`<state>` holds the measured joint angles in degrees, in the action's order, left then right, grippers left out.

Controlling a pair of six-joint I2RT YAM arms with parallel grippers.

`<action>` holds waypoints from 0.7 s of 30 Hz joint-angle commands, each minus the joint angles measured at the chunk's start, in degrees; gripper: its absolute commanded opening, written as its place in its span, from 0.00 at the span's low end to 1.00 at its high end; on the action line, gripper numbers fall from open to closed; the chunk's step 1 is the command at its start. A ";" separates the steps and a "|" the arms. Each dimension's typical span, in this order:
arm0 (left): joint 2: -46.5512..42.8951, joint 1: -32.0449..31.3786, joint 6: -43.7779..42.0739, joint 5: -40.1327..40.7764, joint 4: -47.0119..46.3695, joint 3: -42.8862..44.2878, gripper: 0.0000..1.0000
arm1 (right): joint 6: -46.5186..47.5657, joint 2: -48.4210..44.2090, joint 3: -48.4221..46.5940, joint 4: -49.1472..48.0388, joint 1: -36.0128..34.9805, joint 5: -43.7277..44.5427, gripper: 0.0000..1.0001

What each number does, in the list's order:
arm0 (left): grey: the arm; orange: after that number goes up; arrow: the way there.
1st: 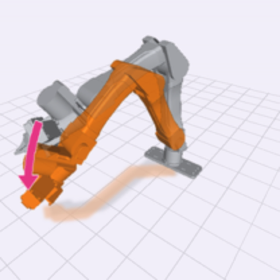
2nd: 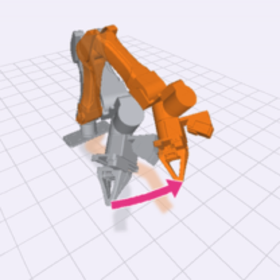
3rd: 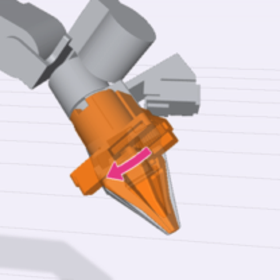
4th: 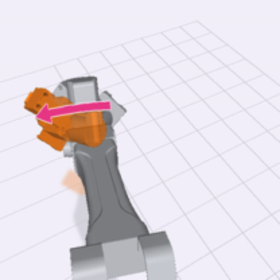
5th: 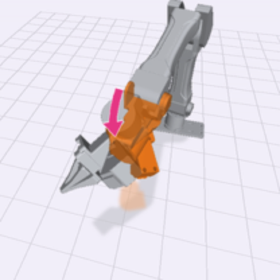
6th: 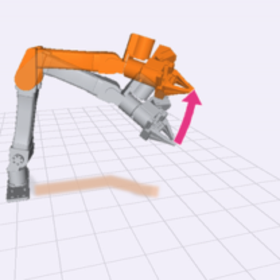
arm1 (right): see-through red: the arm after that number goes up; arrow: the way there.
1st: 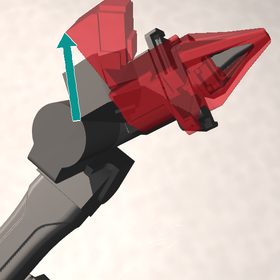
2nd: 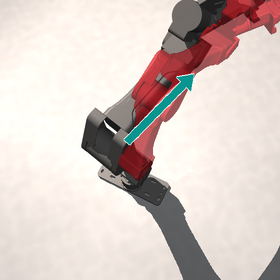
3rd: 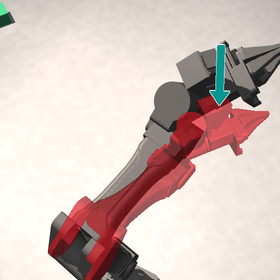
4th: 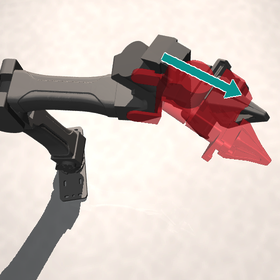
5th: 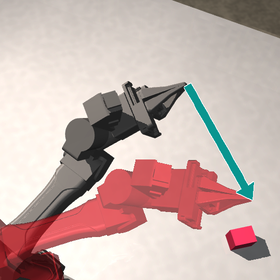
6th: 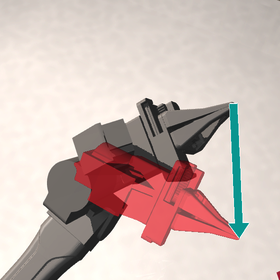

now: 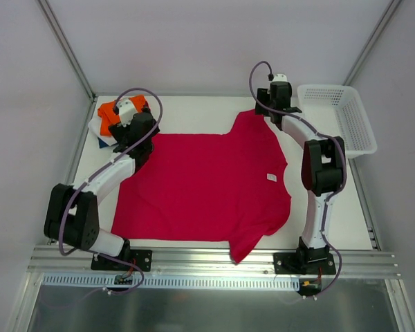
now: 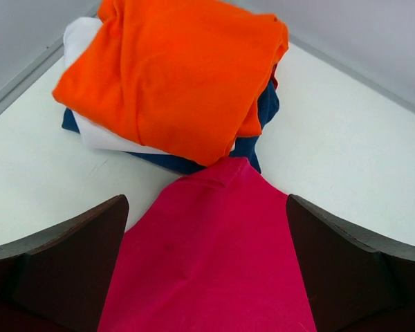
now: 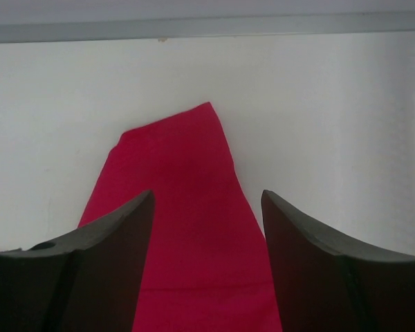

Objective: Fold and stack the t-shirts
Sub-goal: Flatten the tshirt out

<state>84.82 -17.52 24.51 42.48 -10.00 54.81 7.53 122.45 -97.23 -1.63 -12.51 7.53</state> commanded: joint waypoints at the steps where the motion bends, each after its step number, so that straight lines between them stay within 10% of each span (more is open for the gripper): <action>1: -7.28 0.38 1.50 -0.29 1.64 -2.68 0.99 | -1.11 -11.78 3.88 -1.01 -0.84 1.87 0.66; 21: -21.44 -2.43 15.12 -11.18 18.44 -15.43 0.99 | -9.01 -45.45 40.53 11.03 -12.71 9.52 0.66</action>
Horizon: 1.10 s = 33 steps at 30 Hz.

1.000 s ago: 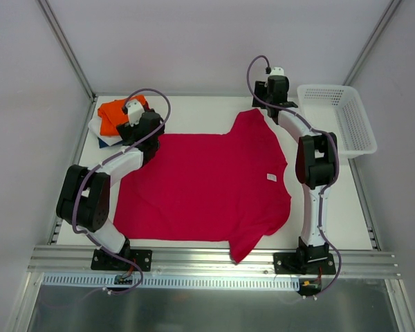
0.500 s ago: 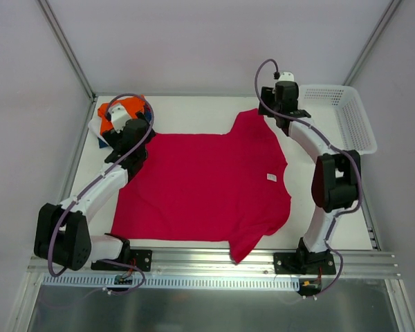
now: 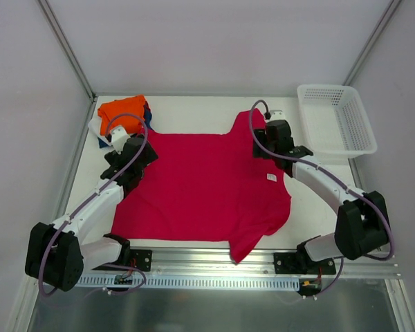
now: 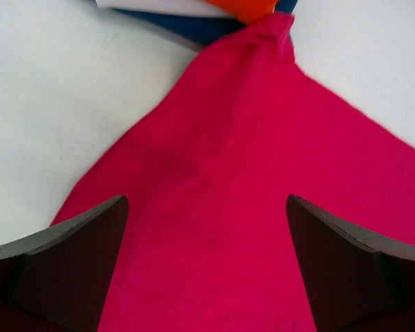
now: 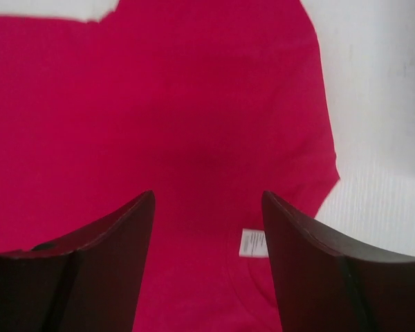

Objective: Fold and stack the t-shirts
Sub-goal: Flatten the tshirt out

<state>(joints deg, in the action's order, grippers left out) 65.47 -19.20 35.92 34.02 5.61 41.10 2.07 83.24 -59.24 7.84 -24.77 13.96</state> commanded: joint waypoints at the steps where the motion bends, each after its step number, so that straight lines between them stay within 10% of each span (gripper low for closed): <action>1: -2.19 -1.10 4.59 -3.25 3.35 -2.16 0.99 | -3.99 -7.12 3.42 2.70 -0.80 3.10 0.66; 33: -0.61 -3.91 5.12 -3.79 5.38 -0.76 0.99 | -8.75 10.80 4.40 10.71 -9.41 3.27 0.68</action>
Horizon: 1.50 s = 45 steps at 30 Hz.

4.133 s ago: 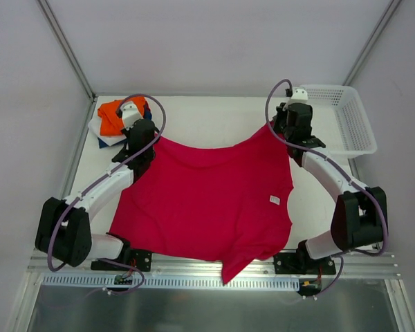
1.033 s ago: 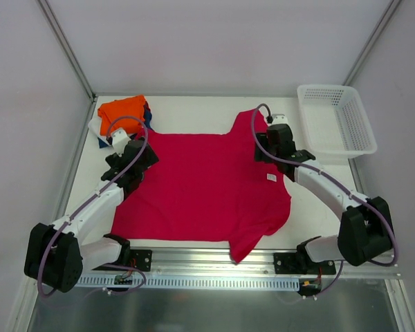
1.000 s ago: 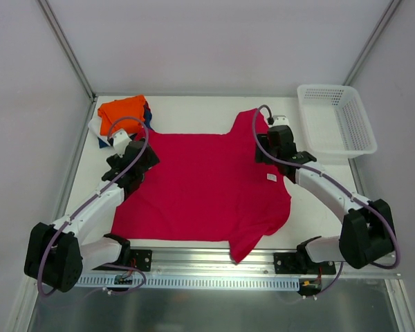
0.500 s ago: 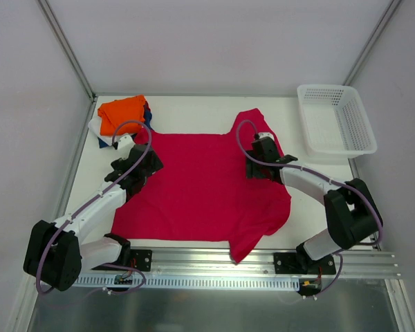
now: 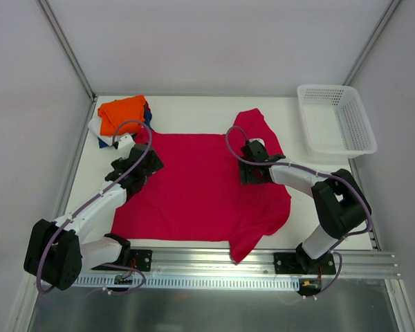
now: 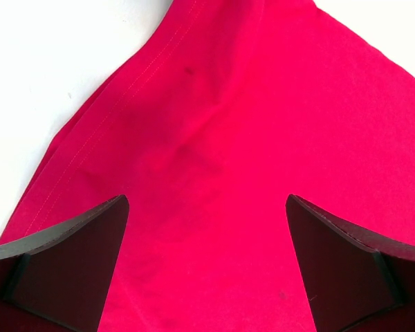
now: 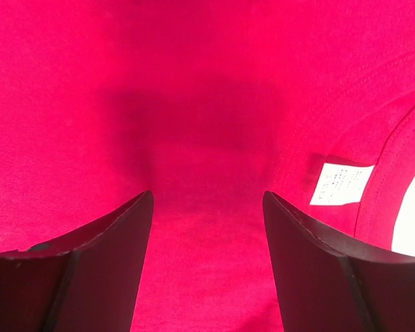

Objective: Fold and stack the t-shirts
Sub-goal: Flatten the tshirt out

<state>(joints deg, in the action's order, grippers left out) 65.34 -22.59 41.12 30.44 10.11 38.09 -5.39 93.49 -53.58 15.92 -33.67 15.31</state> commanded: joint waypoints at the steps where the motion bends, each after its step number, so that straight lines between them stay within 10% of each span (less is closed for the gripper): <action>1: -0.48 -0.53 -0.08 -0.20 0.88 2.17 0.99 | -1.47 0.81 -1.26 2.71 -0.61 1.92 0.68; 45: -5.22 -0.53 -0.78 -0.73 1.85 1.47 0.99 | -10.61 -2.88 2.52 15.01 8.97 12.73 0.70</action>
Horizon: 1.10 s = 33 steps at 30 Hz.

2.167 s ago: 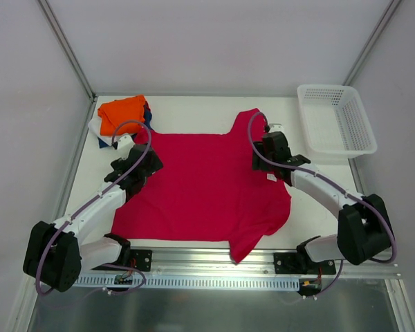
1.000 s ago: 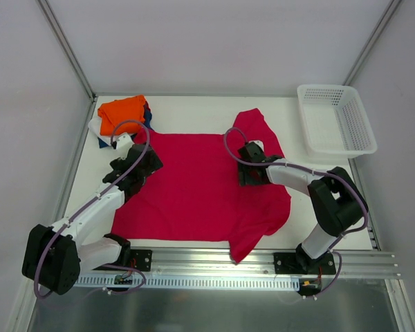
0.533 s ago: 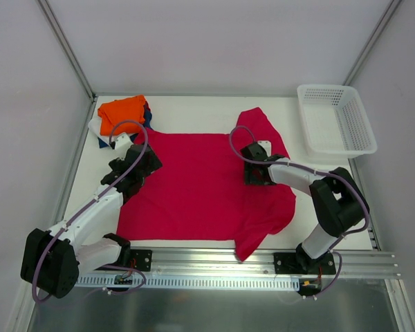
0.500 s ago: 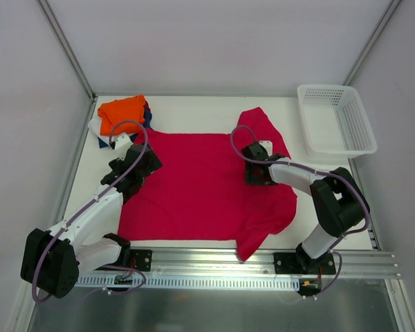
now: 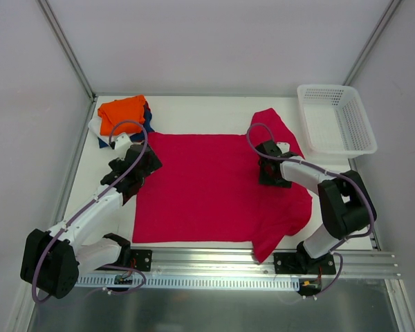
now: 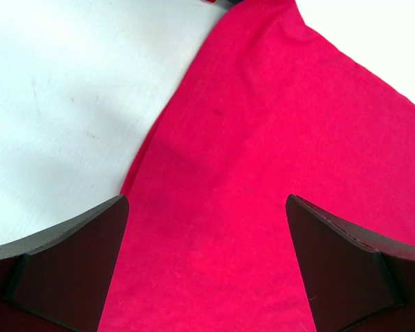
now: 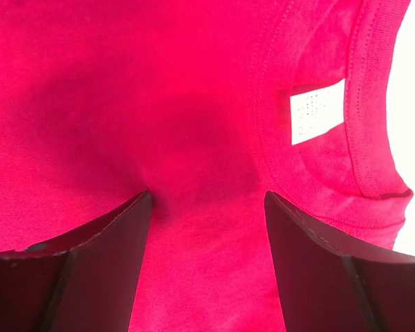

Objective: Fold and stack the t-shirts
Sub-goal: Flatten the tshirt out

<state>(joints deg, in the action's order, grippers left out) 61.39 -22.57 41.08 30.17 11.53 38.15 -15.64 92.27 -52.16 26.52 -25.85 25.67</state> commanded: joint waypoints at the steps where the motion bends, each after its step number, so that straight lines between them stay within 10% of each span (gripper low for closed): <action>1: -1.36 -0.55 -0.74 -0.55 0.51 1.31 0.99 | -0.27 -1.74 1.01 4.41 1.24 2.37 0.70; 33: 2.25 -4.32 3.21 -9.79 3.57 -5.54 0.99 | -3.43 -25.03 5.66 15.14 -11.07 6.85 0.70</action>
<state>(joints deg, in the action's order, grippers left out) 64.18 -25.10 41.91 21.17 12.82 33.74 -16.97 70.15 -47.66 38.46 -36.36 30.65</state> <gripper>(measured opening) 0.990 0.696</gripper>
